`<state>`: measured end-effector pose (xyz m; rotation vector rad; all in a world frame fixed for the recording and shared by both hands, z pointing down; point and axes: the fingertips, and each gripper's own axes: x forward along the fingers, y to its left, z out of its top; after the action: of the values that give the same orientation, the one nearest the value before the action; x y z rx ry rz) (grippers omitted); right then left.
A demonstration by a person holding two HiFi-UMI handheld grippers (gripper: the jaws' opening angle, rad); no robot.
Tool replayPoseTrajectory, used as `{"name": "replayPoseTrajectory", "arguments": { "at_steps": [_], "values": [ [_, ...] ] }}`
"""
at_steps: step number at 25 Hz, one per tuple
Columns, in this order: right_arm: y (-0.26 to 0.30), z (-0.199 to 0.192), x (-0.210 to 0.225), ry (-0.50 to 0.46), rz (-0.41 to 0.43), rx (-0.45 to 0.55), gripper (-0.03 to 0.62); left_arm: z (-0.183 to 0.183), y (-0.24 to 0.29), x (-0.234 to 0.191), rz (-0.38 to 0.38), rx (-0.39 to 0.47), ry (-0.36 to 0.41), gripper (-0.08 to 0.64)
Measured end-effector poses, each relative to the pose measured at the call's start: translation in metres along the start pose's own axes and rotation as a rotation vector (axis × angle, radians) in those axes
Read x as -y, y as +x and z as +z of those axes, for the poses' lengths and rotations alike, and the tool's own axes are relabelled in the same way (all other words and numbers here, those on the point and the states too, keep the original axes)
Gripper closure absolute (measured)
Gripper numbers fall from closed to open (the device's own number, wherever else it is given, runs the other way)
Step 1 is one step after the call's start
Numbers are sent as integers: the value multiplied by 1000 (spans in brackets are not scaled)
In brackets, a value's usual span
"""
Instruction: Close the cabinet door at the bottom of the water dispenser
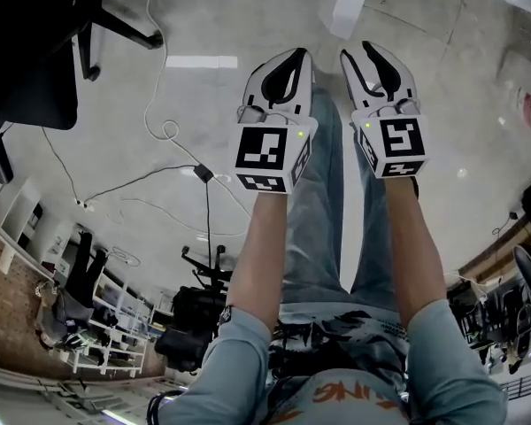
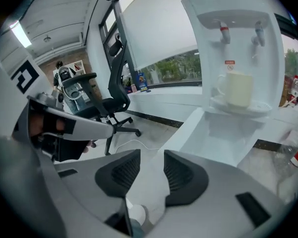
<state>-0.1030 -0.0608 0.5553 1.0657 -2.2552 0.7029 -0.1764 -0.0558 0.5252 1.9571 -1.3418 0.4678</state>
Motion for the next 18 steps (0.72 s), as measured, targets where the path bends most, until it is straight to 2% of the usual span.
{"name": "replayPoseTrajectory", "arguments": {
  "at_steps": [7,13,18],
  "values": [
    [33,-27,3,41,-80,-44,363,-12,14,-17,-37,-31,27,540],
    [63,-52,10,92,-139,-82,351,-22,21,-34,-50,-50,43,540],
    [82,-55,18,147,-188,-97,351,-21,21,-44,-65,-59,59,540]
  ]
}}
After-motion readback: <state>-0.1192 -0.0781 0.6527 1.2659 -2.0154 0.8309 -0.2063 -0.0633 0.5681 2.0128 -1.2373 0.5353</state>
